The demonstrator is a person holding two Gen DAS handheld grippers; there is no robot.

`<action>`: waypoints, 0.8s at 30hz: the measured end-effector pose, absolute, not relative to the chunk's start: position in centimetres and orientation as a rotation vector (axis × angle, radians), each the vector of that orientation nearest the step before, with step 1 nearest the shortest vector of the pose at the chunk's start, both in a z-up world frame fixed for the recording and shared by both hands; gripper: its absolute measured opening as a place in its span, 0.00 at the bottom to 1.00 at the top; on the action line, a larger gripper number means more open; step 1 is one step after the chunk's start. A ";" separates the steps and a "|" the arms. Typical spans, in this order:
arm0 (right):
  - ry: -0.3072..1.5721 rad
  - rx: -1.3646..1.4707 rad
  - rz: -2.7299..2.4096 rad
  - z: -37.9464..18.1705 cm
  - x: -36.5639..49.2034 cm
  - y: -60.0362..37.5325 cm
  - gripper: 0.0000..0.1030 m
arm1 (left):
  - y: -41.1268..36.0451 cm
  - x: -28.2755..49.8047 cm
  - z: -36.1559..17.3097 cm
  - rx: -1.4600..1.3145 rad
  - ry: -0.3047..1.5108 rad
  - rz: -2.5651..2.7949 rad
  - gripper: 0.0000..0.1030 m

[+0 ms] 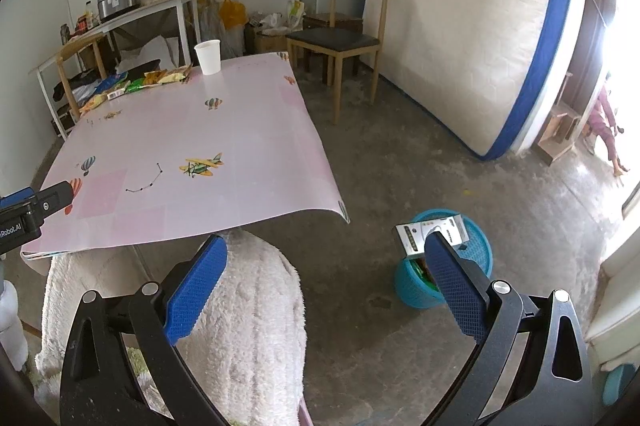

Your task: Collect trash

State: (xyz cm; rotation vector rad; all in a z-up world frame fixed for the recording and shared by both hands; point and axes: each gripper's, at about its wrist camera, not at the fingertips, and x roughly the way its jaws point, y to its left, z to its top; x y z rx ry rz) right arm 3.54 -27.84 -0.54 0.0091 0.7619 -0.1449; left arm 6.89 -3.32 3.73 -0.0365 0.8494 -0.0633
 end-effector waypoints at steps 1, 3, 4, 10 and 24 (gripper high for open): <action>0.761 0.010 -0.145 -0.5 3.5 -27.8 0.92 | -3.3 6.9 3.7 -0.036 0.850 -0.064 0.95; 0.762 0.006 -0.144 -0.6 3.5 -27.7 0.92 | -3.3 6.9 3.7 -0.035 0.849 -0.063 0.95; 0.762 0.005 -0.144 -0.6 3.5 -27.7 0.92 | -3.3 6.8 3.7 -0.036 0.850 -0.063 0.95; 0.762 -0.001 -0.143 -0.6 3.5 -27.7 0.92 | -3.4 6.8 3.7 -0.035 0.852 -0.065 0.95; 0.764 -0.007 -0.145 -0.7 3.5 -27.6 0.92 | -3.4 6.8 3.5 -0.035 0.856 -0.067 0.95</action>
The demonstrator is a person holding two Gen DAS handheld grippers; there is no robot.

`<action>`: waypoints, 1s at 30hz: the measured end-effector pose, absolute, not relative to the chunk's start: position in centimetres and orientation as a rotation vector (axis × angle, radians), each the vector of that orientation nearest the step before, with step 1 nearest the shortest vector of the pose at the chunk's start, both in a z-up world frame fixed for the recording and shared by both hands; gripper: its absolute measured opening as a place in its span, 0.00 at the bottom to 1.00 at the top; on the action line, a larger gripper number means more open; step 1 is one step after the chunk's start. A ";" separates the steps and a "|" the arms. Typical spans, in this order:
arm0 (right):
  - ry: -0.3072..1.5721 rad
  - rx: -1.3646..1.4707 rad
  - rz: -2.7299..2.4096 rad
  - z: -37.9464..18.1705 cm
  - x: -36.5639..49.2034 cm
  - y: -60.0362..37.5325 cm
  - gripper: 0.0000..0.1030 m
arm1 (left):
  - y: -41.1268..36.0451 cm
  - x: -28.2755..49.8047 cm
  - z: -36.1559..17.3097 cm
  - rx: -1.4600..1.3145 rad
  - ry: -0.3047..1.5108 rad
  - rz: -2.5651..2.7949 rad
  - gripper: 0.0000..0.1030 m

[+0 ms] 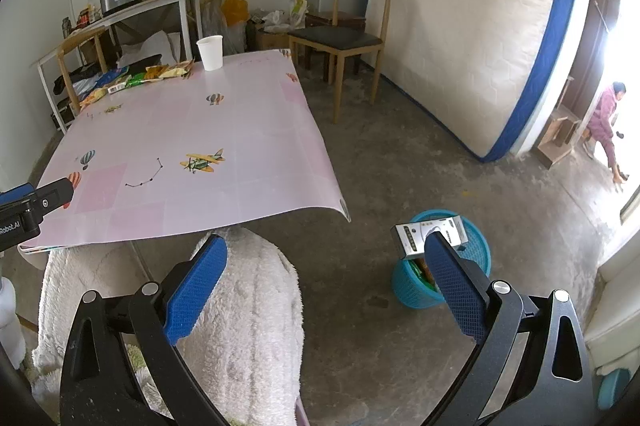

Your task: Collect trash

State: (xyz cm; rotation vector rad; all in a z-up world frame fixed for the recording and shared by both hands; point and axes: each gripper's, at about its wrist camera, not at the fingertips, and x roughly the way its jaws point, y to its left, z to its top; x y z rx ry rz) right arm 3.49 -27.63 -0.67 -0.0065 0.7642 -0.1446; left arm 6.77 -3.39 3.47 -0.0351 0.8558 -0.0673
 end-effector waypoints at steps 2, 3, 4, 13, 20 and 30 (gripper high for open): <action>0.764 -0.006 -0.143 -0.7 3.5 -27.6 0.92 | -3.4 6.8 3.5 -0.036 0.855 -0.067 0.95; 0.764 -0.008 -0.144 -0.7 3.5 -27.6 0.92 | -3.4 6.8 3.5 -0.036 0.855 -0.066 0.95; 0.765 -0.007 -0.145 -0.7 3.5 -27.6 0.92 | -3.4 6.8 3.5 -0.035 0.855 -0.067 0.95; 0.765 -0.007 -0.145 -0.7 3.5 -27.5 0.92 | -3.3 6.8 3.4 -0.037 0.856 -0.067 0.95; 0.766 -0.010 -0.144 -0.7 3.5 -27.6 0.92 | -3.2 6.8 3.5 -0.038 0.857 -0.067 0.95; 0.766 -0.012 -0.142 -0.7 3.5 -27.5 0.92 | -3.0 6.8 3.4 -0.038 0.856 -0.066 0.95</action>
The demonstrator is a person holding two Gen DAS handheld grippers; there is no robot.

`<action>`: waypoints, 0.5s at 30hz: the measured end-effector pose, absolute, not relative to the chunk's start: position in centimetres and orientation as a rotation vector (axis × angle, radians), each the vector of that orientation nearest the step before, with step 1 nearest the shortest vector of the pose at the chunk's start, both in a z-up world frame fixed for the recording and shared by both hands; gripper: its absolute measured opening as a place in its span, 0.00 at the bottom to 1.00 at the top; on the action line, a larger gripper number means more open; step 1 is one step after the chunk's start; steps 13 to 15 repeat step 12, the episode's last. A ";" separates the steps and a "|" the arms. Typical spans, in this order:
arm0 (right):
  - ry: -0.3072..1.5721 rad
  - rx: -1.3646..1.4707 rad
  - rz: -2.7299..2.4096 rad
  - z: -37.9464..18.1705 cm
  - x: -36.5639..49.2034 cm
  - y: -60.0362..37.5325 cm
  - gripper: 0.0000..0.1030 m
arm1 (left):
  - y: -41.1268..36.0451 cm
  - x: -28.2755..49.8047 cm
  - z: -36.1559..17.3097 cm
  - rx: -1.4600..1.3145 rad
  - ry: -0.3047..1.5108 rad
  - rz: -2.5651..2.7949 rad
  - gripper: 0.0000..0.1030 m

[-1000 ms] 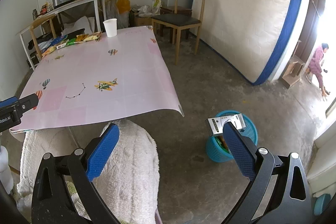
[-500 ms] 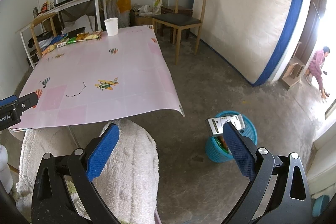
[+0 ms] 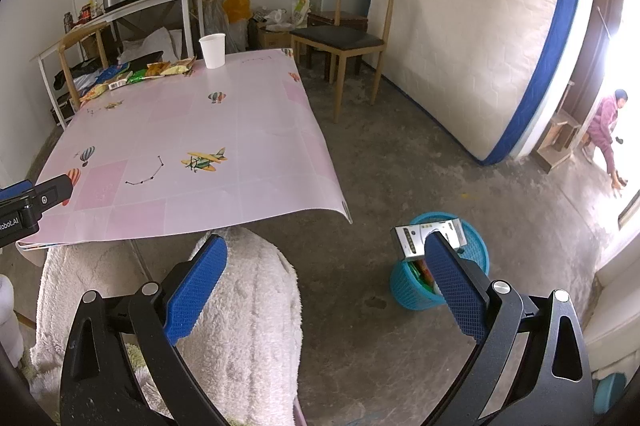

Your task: Collect trash

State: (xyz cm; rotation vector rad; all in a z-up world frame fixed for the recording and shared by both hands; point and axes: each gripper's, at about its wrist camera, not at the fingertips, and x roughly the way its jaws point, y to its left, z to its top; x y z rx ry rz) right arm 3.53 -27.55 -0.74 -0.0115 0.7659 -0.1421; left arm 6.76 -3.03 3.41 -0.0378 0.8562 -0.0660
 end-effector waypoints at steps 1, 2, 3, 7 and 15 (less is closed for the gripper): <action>0.766 -0.011 -0.141 -0.8 3.5 -27.6 0.92 | -3.0 6.7 3.4 -0.038 0.857 -0.066 0.95; 0.766 -0.013 -0.141 -0.8 3.5 -27.6 0.92 | -3.0 6.7 3.4 -0.039 0.856 -0.065 0.95; 0.766 -0.014 -0.142 -0.7 3.5 -27.5 0.92 | -3.0 6.7 3.4 -0.040 0.856 -0.064 0.95; 0.766 -0.013 -0.142 -0.7 3.6 -27.5 0.92 | -3.0 6.7 3.4 -0.042 0.859 -0.065 0.95; 0.766 -0.014 -0.140 -0.7 3.6 -27.6 0.92 | -2.7 6.6 3.3 -0.052 0.864 -0.058 0.95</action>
